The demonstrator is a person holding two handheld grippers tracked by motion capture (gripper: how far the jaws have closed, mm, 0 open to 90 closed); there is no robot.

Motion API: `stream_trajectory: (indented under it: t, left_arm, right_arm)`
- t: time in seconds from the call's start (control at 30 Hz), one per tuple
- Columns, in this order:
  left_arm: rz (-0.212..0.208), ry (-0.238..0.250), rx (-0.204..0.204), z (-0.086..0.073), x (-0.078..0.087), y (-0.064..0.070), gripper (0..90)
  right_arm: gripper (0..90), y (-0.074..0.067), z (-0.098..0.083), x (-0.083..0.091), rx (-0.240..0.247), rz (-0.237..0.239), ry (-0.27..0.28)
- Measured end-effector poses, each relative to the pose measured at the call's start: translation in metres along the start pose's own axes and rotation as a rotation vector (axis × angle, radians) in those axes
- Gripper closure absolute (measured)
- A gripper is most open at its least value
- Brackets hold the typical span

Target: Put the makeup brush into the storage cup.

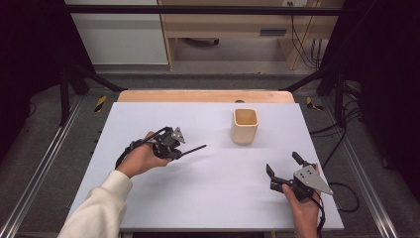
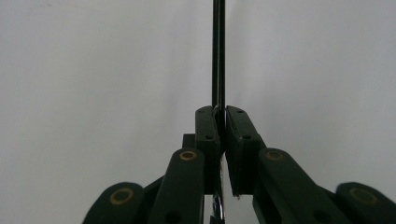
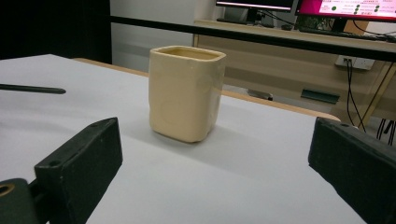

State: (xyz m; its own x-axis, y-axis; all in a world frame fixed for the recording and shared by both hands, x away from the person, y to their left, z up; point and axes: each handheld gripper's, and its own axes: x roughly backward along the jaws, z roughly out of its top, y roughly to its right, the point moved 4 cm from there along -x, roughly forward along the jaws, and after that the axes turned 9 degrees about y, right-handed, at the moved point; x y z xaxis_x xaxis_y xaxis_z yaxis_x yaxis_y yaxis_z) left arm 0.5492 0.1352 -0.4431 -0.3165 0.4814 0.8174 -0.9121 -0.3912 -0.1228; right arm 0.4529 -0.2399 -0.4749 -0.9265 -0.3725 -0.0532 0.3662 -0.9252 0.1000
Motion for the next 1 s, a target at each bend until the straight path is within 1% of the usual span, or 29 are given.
stream_trajectory:
  t: [0.53, 0.67, 0.97, 1.0]
  left_arm:
    - [-0.017, 0.001, -0.03, 0.01, -0.002, 0.009, 84.2]
    - [-0.021, -0.002, -0.045, 0.014, -0.002, 0.012, 84.1]
    - [-0.031, 0.002, -0.063, 0.021, -0.004, 0.018, 84.1]
    - [-0.034, -0.003, -0.071, 0.022, -0.004, 0.018, 84.1]
  right_arm:
    - [3.0, -0.002, 0.0, -0.001, 0.011, 0.005, -0.005]
    - [2.9, -0.004, 0.0, -0.001, 0.018, 0.01, -0.008]
    - [3.0, -0.008, 0.0, -0.003, 0.031, 0.02, -0.011]
    - [3.0, -0.008, 0.0, -0.003, 0.034, 0.021, -0.012]
